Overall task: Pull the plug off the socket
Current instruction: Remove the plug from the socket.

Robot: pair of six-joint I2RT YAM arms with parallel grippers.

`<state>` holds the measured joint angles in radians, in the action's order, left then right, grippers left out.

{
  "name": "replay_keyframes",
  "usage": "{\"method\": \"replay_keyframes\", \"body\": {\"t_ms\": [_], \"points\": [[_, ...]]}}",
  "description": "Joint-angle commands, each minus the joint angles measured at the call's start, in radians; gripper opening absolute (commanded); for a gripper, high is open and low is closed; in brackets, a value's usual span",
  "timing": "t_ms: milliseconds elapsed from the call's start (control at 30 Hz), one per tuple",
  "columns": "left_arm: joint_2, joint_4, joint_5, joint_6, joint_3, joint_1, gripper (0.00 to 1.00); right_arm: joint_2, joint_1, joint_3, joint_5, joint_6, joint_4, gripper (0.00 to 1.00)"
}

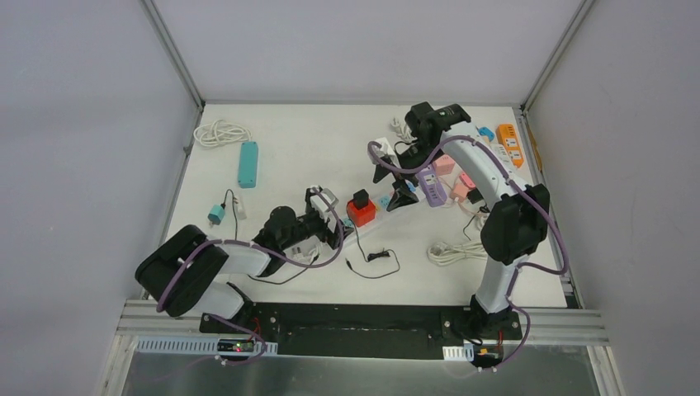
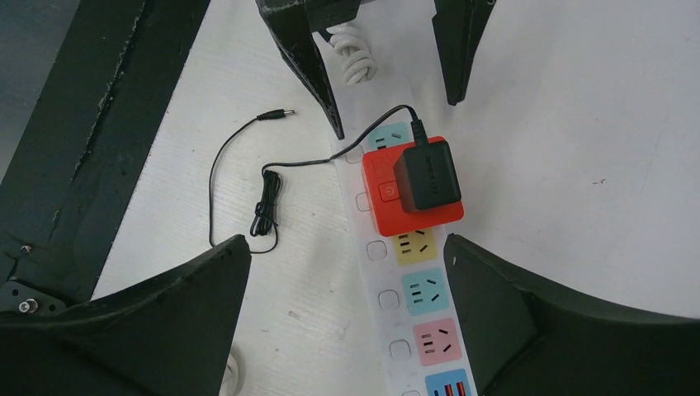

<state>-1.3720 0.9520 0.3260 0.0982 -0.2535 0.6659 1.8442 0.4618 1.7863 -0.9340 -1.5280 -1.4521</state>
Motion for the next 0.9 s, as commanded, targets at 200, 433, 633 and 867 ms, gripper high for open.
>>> {"method": "replay_keyframes", "body": {"t_ms": [200,433,633,867], "points": [[-0.185,0.310,0.020,-0.024,-0.110,0.023,0.95,-0.001,0.002,-0.011,-0.040,0.071,0.095,0.90],[-0.287,0.354,0.007,0.004,-0.139,0.042,0.95,0.018,0.003,-0.016,-0.055,0.108,0.139,0.90],[-0.361,0.400,0.033,0.023,-0.158,0.050,0.82,0.024,0.003,-0.051,-0.038,0.154,0.222,0.89],[-0.400,0.411,0.062,0.026,-0.171,0.051,0.58,0.062,0.013,-0.067,-0.032,0.148,0.313,0.87]]}}
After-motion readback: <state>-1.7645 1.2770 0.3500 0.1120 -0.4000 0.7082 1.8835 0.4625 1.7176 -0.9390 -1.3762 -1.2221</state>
